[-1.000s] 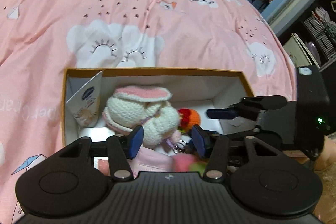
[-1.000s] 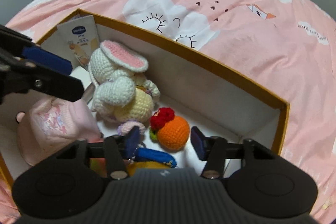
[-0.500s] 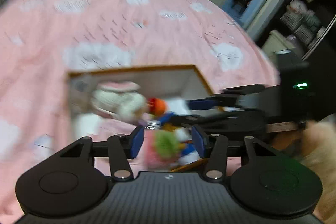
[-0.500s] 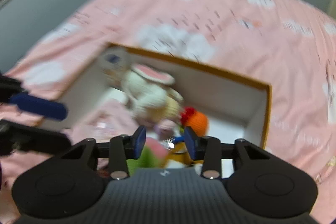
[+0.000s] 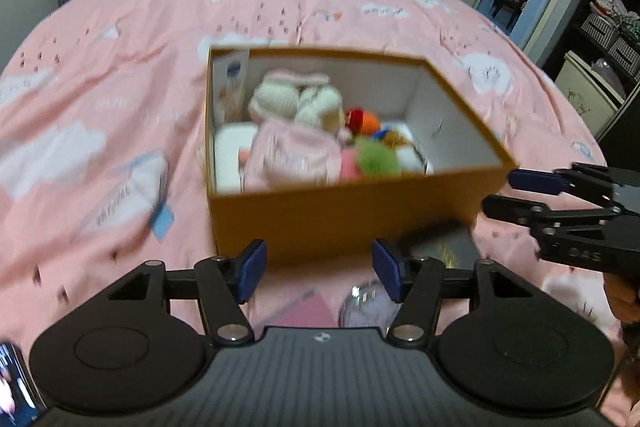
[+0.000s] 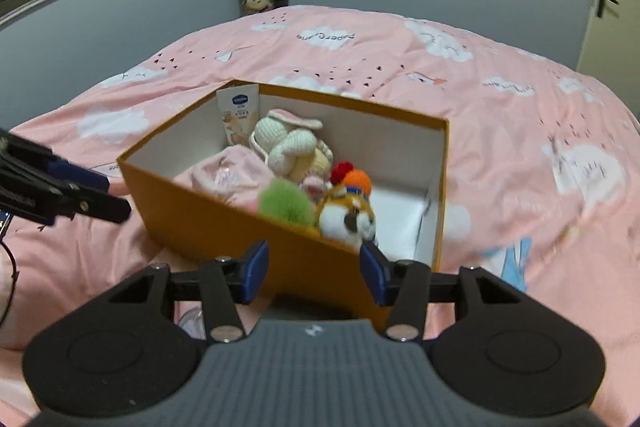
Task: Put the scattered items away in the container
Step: 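Lift both grippers out of the box and move toward the remaining items, then grasp the pink card holder with the left gripper while the right gripper approaches the gold box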
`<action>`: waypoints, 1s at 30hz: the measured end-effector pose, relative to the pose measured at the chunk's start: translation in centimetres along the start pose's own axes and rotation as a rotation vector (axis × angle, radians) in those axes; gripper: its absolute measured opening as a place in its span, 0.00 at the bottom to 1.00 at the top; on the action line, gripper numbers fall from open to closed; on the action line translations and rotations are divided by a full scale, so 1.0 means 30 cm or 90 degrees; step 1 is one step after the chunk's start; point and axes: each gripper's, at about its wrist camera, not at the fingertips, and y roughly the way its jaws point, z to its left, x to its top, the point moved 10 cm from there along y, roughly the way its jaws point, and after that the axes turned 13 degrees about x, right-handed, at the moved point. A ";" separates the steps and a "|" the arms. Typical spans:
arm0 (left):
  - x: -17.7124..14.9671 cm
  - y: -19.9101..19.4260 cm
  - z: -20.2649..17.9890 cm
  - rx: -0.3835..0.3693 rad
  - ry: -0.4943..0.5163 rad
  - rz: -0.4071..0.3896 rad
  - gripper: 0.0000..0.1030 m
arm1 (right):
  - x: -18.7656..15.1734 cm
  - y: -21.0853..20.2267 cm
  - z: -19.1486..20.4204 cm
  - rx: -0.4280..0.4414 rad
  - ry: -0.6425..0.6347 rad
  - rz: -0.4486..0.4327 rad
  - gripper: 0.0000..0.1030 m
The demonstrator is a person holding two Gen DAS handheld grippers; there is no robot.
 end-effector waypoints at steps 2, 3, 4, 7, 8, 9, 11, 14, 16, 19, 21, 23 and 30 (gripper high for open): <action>-0.061 0.012 0.011 0.009 0.007 0.018 0.68 | -0.054 -0.011 0.017 -0.001 0.025 -0.001 0.56; -0.089 0.015 0.015 0.013 0.010 0.023 0.69 | -0.082 -0.013 0.028 0.003 0.036 0.002 0.56; -0.116 0.021 0.021 0.018 0.014 0.027 0.69 | -0.110 -0.013 0.040 0.008 0.046 0.005 0.57; -0.192 0.052 0.046 0.041 0.029 0.045 0.71 | -0.187 0.002 0.079 0.027 0.062 0.024 0.59; -0.212 0.059 0.053 0.046 0.030 0.050 0.71 | -0.213 0.009 0.086 0.029 0.069 0.034 0.61; -0.234 0.072 0.061 0.051 0.030 0.055 0.71 | -0.233 0.011 0.093 0.032 0.075 0.040 0.62; -0.260 0.091 0.071 0.060 0.036 0.061 0.71 | -0.274 0.025 0.105 0.043 0.092 0.058 0.67; -0.273 0.110 0.072 0.070 0.050 0.056 0.71 | -0.323 0.042 0.125 0.054 0.105 0.084 0.71; -0.275 0.121 0.067 0.070 0.060 0.046 0.72 | -0.348 0.049 0.135 0.057 0.109 0.094 0.74; -0.277 0.137 0.062 0.075 0.069 0.030 0.73 | -0.376 0.064 0.143 0.070 0.122 0.112 0.78; -0.277 0.160 0.058 0.077 0.076 0.034 0.73 | -0.398 0.080 0.149 0.082 0.128 0.131 0.79; -0.278 0.176 0.052 0.069 0.078 0.040 0.73 | -0.412 0.091 0.161 0.087 0.125 0.150 0.79; -0.285 0.248 0.035 0.064 0.099 0.061 0.92 | -0.458 0.138 0.175 0.095 0.102 0.198 0.84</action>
